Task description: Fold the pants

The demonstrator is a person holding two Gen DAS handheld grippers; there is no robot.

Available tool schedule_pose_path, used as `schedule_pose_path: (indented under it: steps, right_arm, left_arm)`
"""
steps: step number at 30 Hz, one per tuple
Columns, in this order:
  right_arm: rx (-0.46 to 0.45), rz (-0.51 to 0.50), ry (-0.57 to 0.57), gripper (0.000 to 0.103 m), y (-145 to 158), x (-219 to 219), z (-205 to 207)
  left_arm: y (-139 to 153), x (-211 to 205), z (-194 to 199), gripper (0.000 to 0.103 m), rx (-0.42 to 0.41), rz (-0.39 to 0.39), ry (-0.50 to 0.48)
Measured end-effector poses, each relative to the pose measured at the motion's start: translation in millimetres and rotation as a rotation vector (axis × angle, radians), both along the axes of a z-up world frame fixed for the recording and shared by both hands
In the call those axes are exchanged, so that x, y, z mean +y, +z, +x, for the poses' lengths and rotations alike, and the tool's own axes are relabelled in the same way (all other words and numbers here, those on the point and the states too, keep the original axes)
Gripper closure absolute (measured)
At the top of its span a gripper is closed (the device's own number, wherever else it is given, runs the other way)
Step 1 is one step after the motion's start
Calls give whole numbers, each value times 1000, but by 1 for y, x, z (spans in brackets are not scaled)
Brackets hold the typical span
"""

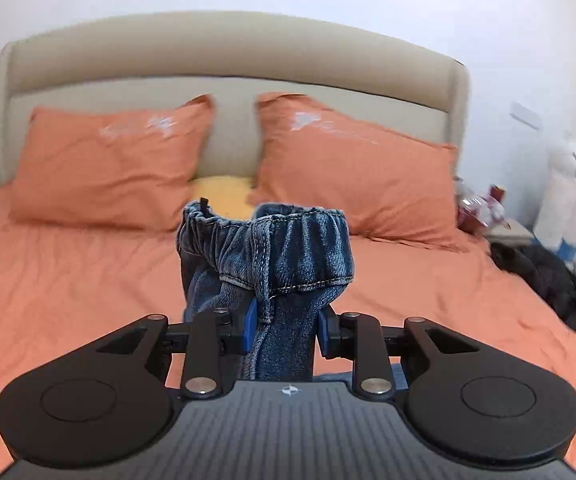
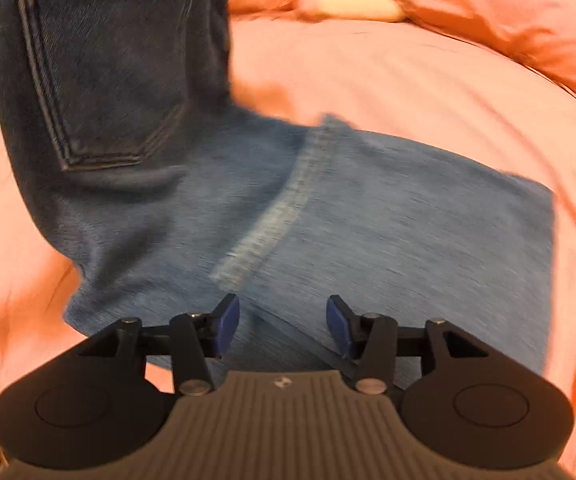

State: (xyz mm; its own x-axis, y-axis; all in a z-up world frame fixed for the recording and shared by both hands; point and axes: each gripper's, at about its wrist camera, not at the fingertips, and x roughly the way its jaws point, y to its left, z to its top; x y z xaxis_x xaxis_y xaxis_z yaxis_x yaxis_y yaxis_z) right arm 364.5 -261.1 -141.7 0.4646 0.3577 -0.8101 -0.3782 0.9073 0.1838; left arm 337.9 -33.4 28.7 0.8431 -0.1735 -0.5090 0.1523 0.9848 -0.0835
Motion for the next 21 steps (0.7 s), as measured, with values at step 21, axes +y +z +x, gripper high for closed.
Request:
schedule_pose_path:
  steps: [21]
  right_arm:
    - [67, 87, -222, 58, -35, -153, -45]
  left_arm:
    - [-178, -233, -10, 67, 382, 355, -501]
